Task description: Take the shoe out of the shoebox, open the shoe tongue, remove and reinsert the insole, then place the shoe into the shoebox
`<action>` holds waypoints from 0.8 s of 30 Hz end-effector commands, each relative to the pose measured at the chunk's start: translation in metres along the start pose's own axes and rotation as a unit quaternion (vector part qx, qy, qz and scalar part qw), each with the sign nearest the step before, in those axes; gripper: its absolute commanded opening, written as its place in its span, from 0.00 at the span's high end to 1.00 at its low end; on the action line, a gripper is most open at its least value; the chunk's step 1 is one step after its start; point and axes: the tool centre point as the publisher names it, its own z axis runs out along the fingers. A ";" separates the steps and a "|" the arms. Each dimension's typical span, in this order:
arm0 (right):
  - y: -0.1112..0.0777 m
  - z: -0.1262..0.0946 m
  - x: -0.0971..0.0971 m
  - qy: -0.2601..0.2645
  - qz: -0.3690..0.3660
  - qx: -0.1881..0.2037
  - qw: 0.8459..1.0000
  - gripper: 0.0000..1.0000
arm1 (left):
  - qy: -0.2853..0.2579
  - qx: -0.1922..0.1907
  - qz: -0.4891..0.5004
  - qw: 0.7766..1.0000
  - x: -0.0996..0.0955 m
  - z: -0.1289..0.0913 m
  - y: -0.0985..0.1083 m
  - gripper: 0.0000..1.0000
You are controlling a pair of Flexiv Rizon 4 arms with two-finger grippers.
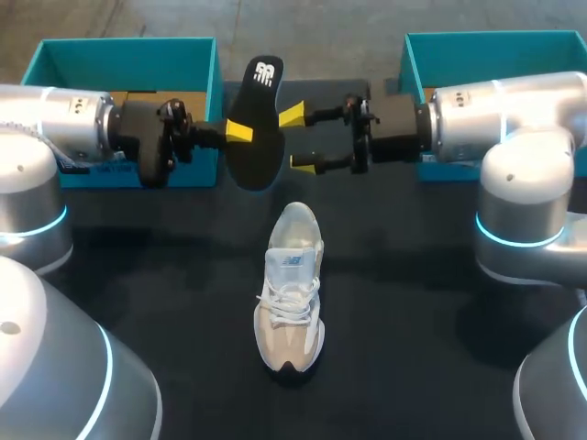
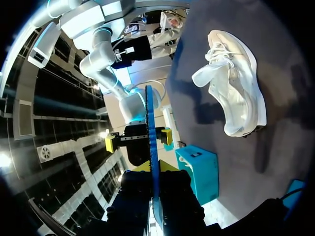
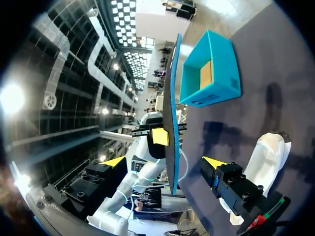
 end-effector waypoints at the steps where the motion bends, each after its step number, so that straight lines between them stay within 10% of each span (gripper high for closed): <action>1: 0.005 0.014 -0.002 0.001 -0.001 0.001 1.000 0.06 | 0.001 -0.004 0.000 1.000 0.001 0.002 -0.001 1.00; 7: 0.005 0.022 -0.004 -0.003 -0.001 0.007 1.000 0.51 | 0.004 -0.007 -0.002 1.000 0.002 0.003 -0.001 1.00; 24: 0.003 0.026 -0.006 0.004 -0.004 0.007 1.000 0.65 | -0.001 -0.004 0.004 1.000 -0.002 0.008 -0.001 1.00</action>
